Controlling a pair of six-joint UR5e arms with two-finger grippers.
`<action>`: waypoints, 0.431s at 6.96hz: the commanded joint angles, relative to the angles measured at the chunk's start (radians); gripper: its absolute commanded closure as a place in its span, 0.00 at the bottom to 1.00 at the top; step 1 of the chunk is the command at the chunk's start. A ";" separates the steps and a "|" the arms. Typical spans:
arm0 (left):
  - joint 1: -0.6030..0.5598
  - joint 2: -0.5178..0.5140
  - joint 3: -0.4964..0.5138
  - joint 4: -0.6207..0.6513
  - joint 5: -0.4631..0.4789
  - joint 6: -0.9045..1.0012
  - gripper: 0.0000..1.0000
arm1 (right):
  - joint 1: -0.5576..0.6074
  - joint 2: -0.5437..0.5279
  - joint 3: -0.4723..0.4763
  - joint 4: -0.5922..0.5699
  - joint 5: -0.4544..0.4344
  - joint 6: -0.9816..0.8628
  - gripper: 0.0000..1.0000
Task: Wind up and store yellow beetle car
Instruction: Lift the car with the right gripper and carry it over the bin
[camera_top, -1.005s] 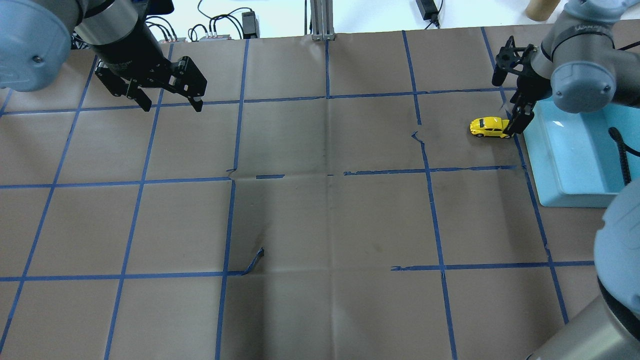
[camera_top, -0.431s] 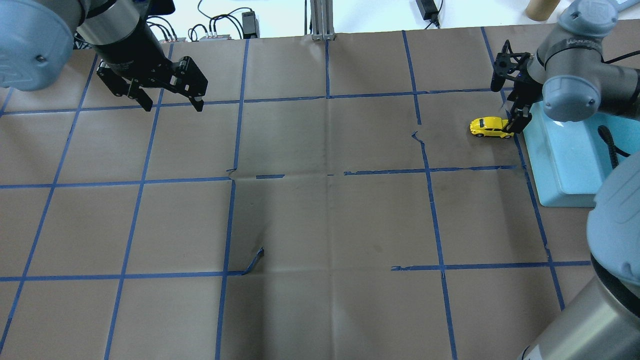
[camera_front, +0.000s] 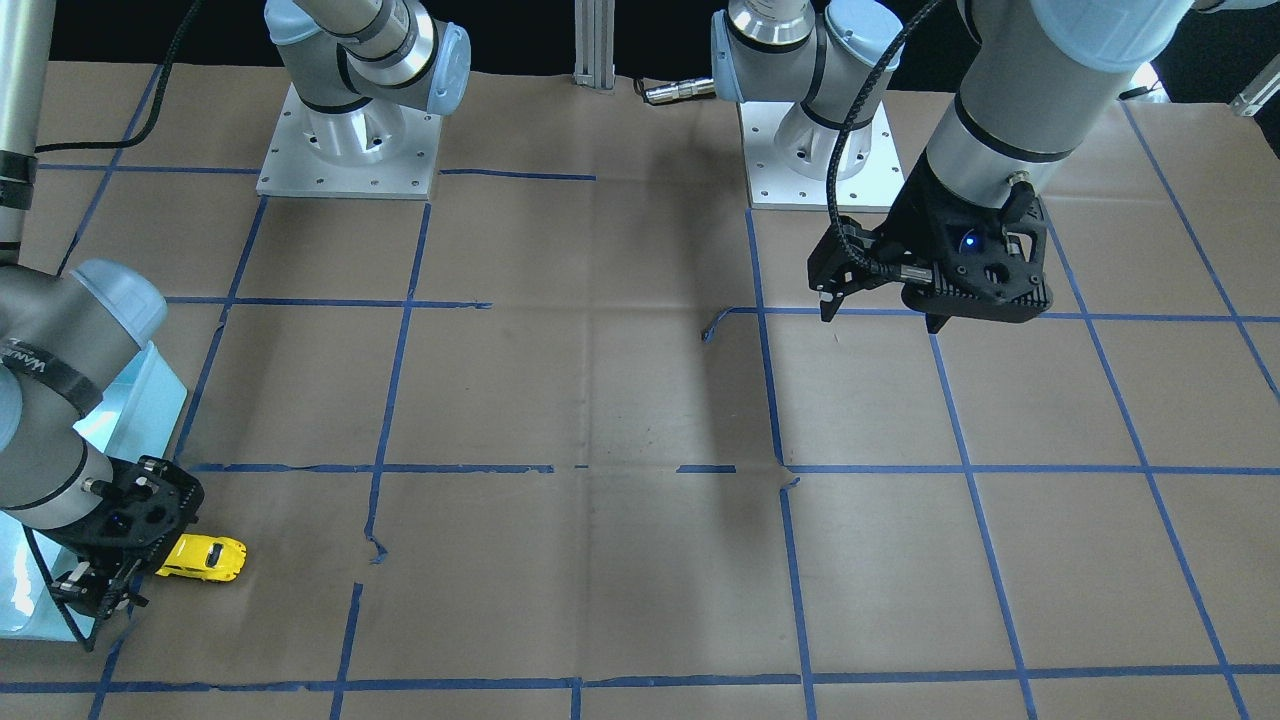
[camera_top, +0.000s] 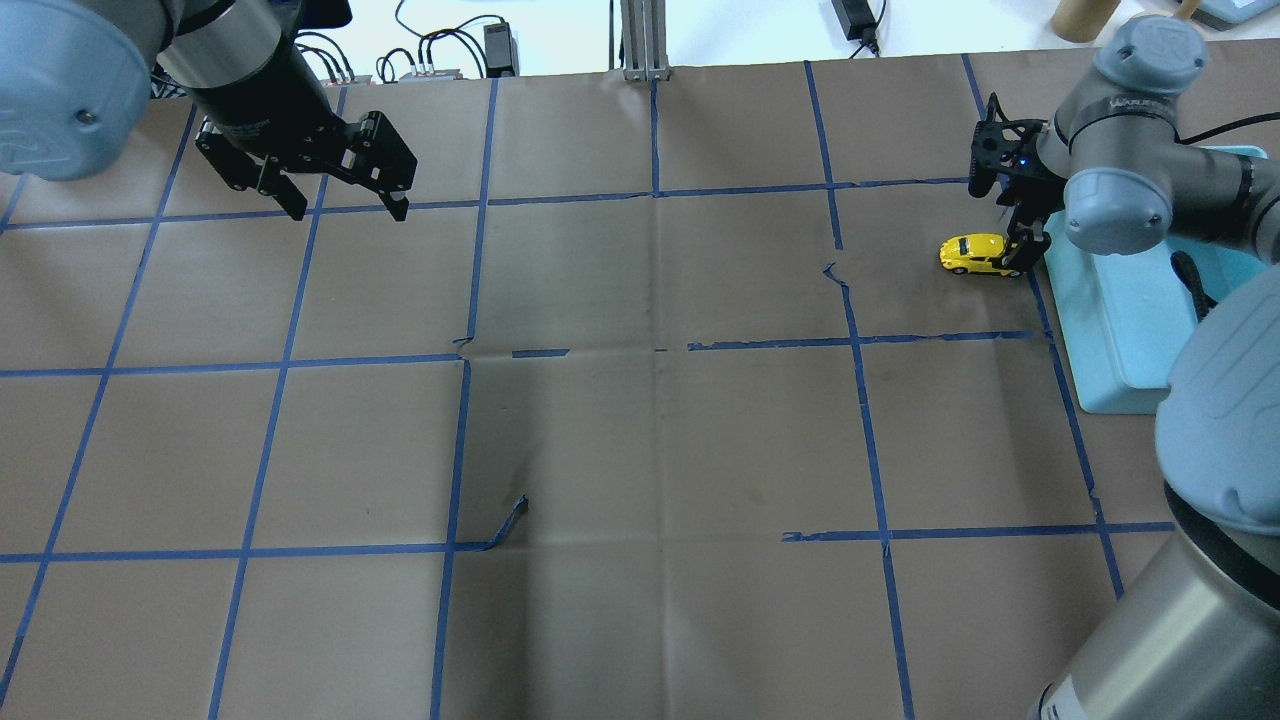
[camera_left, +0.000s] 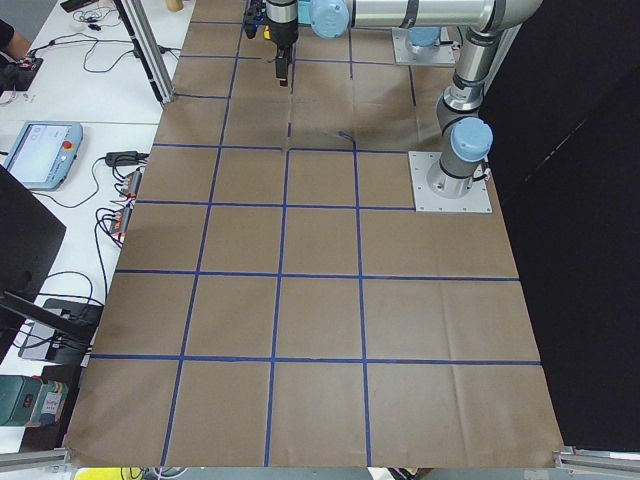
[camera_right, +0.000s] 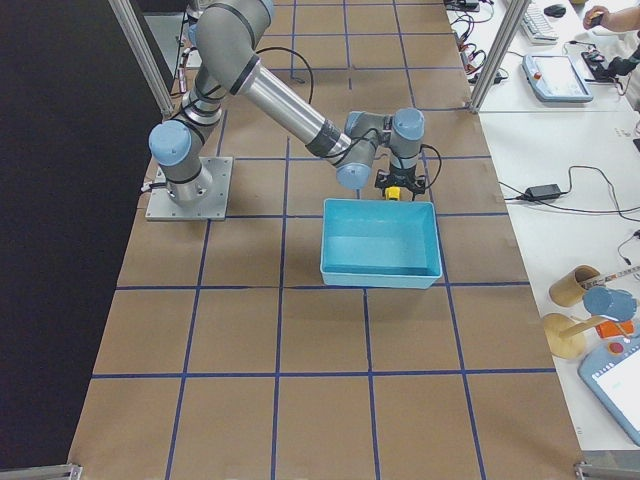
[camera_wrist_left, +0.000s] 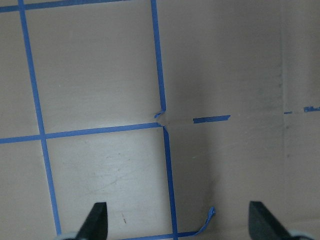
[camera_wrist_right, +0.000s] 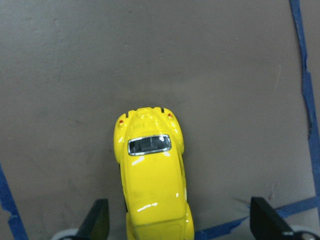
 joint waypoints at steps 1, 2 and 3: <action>0.000 0.004 0.001 0.000 0.002 0.001 0.00 | 0.018 0.004 -0.002 -0.002 0.015 -0.014 0.02; 0.000 -0.001 0.002 0.001 0.002 0.001 0.00 | 0.018 0.004 0.002 -0.002 0.034 -0.014 0.05; 0.000 0.001 0.000 0.000 0.000 -0.001 0.00 | 0.018 0.006 -0.001 -0.004 0.031 -0.010 0.25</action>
